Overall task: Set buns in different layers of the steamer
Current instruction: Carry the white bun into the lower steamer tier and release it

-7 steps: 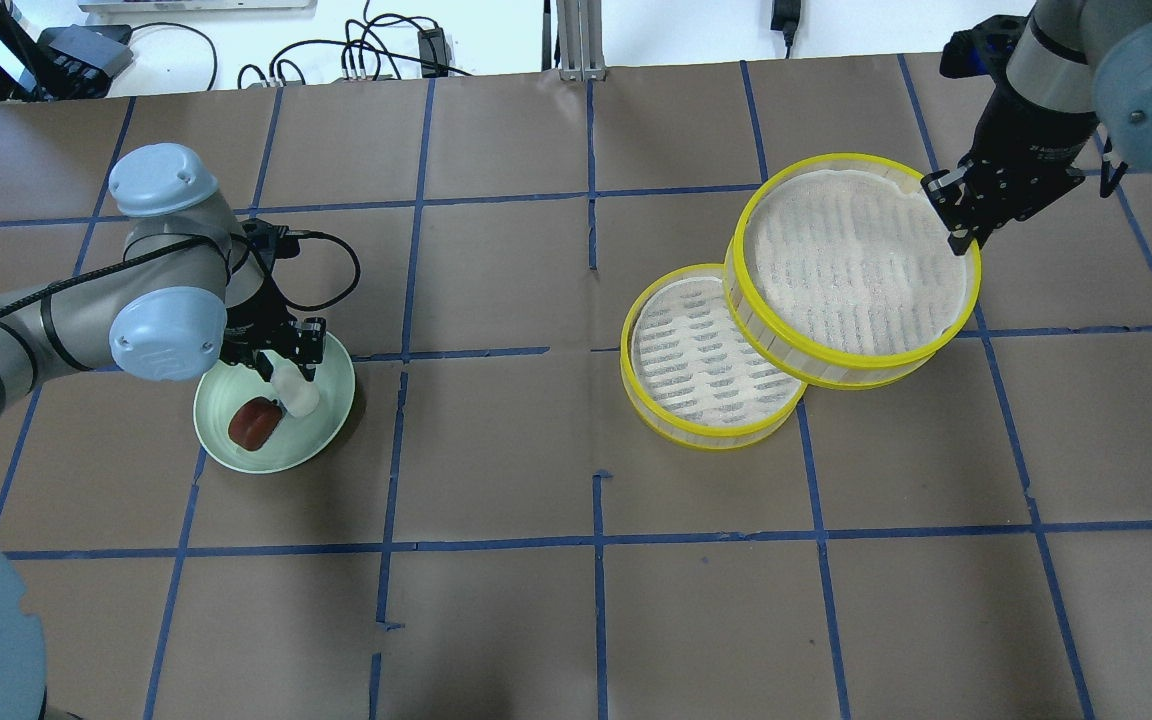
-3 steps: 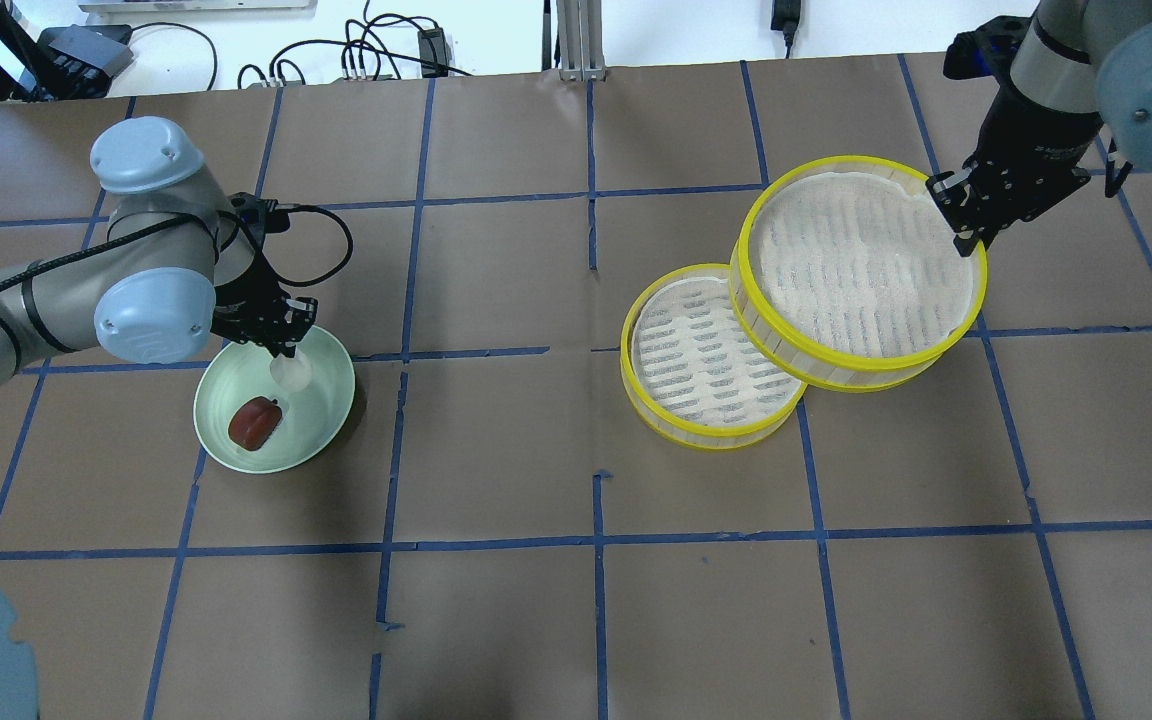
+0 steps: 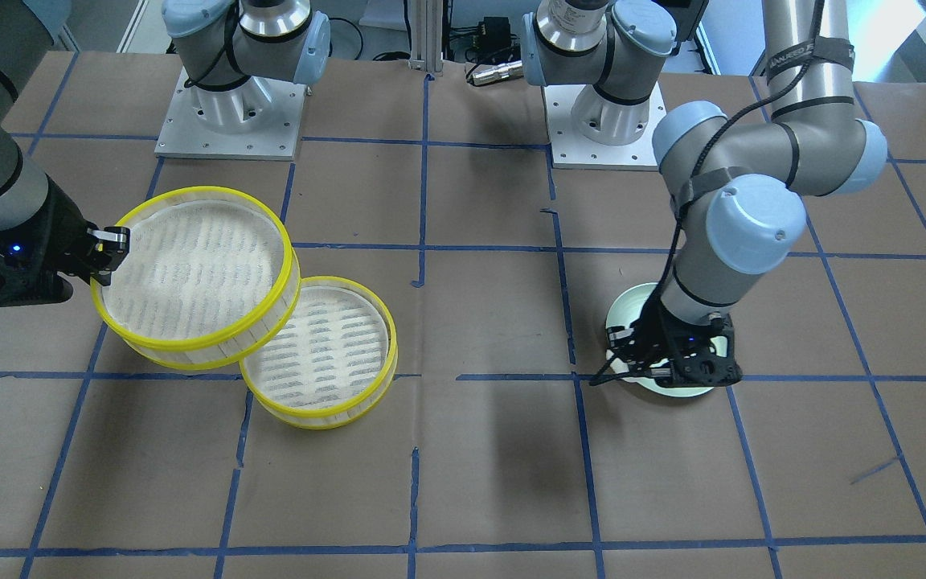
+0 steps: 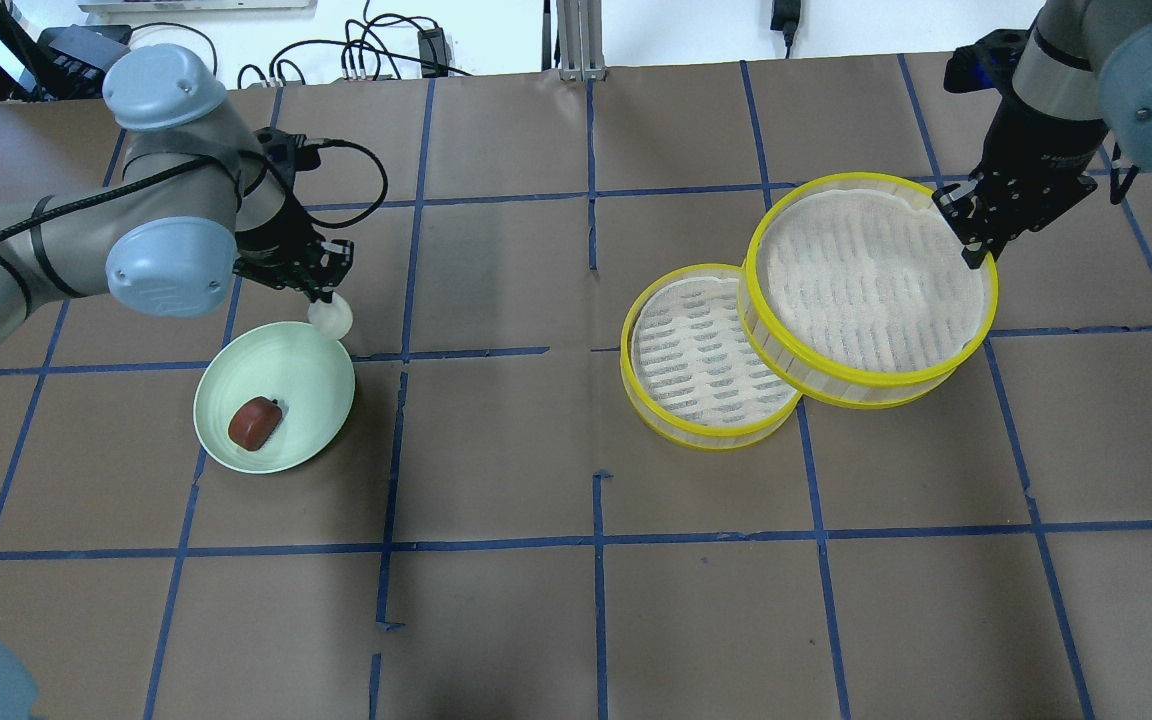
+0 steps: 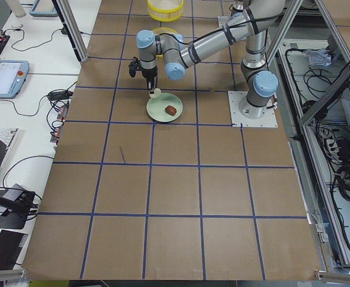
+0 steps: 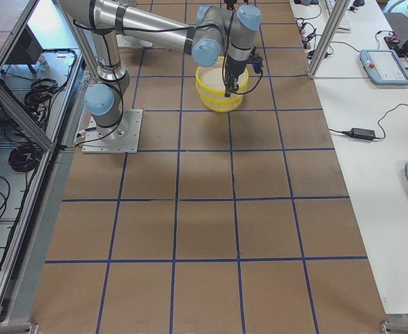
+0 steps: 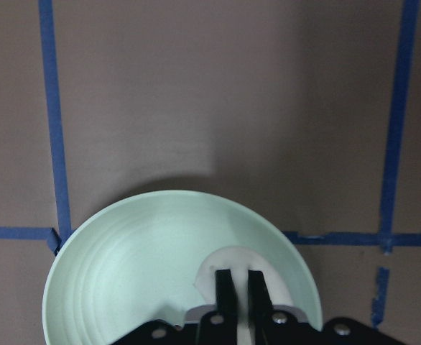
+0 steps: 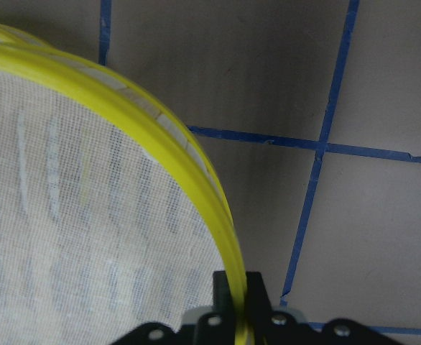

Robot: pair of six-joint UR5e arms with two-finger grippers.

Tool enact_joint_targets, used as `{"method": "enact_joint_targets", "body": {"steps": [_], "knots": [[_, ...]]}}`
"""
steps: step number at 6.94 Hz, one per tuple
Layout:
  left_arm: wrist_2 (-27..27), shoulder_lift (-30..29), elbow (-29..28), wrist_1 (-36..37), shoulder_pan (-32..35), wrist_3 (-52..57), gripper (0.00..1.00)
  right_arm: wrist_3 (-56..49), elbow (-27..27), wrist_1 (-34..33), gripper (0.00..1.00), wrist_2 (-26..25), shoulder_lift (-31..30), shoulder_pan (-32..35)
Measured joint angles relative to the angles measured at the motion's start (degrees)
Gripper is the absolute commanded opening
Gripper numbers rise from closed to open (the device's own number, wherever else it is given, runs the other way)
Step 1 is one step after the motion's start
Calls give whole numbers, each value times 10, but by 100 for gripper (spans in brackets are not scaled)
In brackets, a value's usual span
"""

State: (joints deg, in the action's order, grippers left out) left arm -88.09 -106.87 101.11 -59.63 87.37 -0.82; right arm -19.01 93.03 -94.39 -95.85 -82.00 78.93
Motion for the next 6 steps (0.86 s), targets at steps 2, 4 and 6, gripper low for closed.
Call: {"method": "enact_joint_targets", "body": {"steps": [2, 4, 6], "knots": [[70, -13, -29, 8, 98, -154, 19, -5, 0, 1, 8, -7, -1, -1], [120, -60, -58, 63, 187, -290, 21, -6, 0, 5, 8, -8, -3, -5], [124, -102, -72, 93, 244, -364, 94, -7, 0, 6, 8, -8, -5, -7]]}}
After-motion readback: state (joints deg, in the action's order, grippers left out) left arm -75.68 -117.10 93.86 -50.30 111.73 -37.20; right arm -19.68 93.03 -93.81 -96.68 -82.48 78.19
